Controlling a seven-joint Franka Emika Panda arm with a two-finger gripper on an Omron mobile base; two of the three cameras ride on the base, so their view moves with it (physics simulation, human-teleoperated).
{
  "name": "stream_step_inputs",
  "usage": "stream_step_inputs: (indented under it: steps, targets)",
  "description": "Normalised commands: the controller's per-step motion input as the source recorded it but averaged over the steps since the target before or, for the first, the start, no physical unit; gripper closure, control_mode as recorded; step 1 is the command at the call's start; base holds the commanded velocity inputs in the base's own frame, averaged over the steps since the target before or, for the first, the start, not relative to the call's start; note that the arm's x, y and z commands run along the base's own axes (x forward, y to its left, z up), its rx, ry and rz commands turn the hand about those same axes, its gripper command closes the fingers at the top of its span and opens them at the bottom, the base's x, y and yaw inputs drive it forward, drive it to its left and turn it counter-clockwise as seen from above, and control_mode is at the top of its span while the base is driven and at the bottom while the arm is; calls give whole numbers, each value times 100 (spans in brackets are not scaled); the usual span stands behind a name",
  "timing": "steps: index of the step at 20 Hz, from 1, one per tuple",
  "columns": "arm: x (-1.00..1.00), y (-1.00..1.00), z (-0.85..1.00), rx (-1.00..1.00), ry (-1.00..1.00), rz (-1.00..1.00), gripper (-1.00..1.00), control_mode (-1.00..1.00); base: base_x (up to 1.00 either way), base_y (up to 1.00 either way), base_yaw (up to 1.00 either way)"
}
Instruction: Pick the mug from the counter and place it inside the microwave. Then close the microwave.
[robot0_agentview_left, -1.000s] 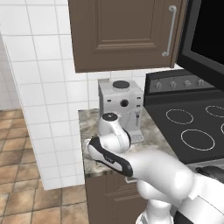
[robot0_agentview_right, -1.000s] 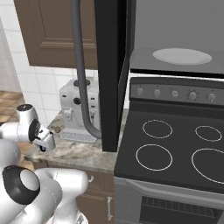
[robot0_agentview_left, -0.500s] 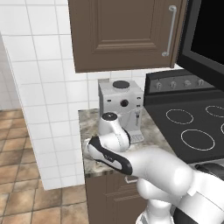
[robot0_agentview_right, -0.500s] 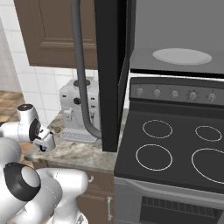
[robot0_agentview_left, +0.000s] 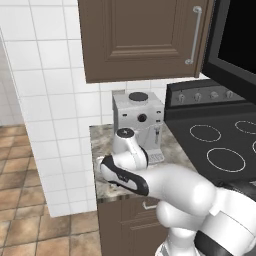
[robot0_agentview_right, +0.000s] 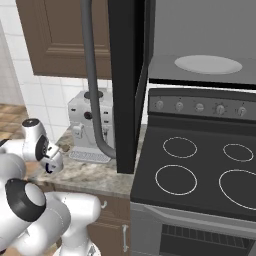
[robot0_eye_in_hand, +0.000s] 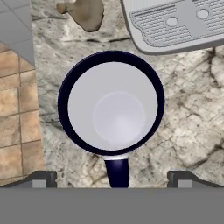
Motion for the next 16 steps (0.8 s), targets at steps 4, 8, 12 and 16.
stream_step_inputs:
  steps: [4,8,12,16]
  targets:
    - [5,0,0,0,-2,0,-100,-100,0,0,0]
    - [0,0,0,0,0,0,-100,-100,0,0,0]
    - [-9,0,0,0,0,0,-100,-100,0,0,0]
    - [-10,0,0,0,0,0,-100,-100,0,0,0]
